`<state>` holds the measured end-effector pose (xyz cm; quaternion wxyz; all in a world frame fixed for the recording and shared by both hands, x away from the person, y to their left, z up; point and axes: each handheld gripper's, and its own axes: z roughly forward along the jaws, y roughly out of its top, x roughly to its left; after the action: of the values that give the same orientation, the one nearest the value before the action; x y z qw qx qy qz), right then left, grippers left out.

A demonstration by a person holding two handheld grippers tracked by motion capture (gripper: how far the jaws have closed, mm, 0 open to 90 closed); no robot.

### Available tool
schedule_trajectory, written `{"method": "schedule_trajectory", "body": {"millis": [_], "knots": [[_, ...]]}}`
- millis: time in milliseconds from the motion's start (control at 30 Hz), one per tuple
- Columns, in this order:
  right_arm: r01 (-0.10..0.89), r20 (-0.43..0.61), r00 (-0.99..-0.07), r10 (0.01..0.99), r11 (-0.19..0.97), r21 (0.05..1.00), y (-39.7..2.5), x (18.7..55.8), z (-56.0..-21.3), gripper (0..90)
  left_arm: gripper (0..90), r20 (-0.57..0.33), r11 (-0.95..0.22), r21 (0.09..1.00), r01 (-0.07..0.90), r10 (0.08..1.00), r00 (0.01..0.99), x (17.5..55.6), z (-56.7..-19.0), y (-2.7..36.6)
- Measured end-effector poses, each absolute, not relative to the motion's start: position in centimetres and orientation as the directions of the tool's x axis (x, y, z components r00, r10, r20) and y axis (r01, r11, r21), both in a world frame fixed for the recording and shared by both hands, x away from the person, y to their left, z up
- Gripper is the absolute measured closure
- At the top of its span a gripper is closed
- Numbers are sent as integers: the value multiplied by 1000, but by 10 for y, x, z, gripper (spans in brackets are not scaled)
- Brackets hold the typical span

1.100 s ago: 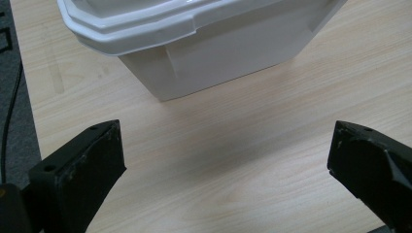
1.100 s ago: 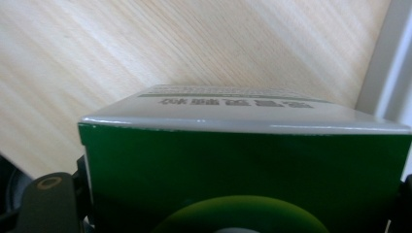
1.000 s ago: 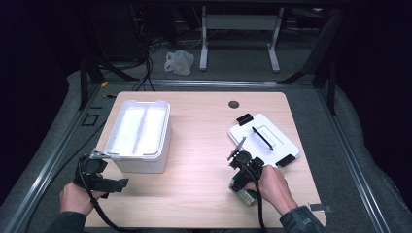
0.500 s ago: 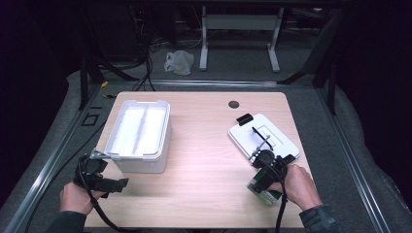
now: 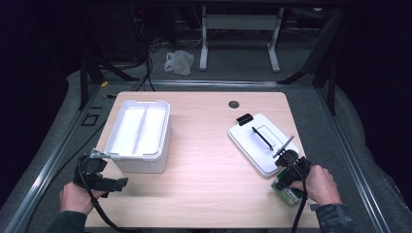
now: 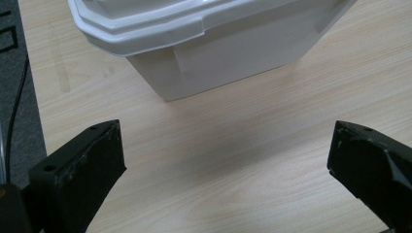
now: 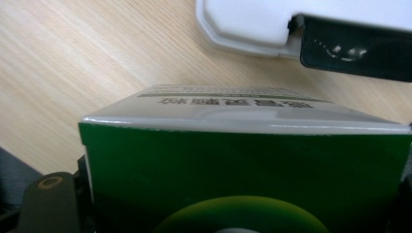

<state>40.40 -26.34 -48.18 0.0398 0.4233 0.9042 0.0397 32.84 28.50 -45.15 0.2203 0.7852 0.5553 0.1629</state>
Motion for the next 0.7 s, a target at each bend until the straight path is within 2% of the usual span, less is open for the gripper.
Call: {"method": "schedule_trajectory", "body": {"millis": [200,600,667,700], "knots": [[780,-33,-621,783,621,78,-269,408,-496,158,0,8,-283,529,800,944,329,329,-451,286],[802,-37,-592,805,593,74,-274,408,-502,142,0,6,-279,528,802,945,326,329,-451,286],[809,-37,-582,813,583,78,-274,408,-504,120,0,6,-282,529,800,944,329,329,-451,285],[818,-24,-571,821,571,63,-275,409,-505,76,0,6,-283,529,800,944,330,329,-451,285]]}}
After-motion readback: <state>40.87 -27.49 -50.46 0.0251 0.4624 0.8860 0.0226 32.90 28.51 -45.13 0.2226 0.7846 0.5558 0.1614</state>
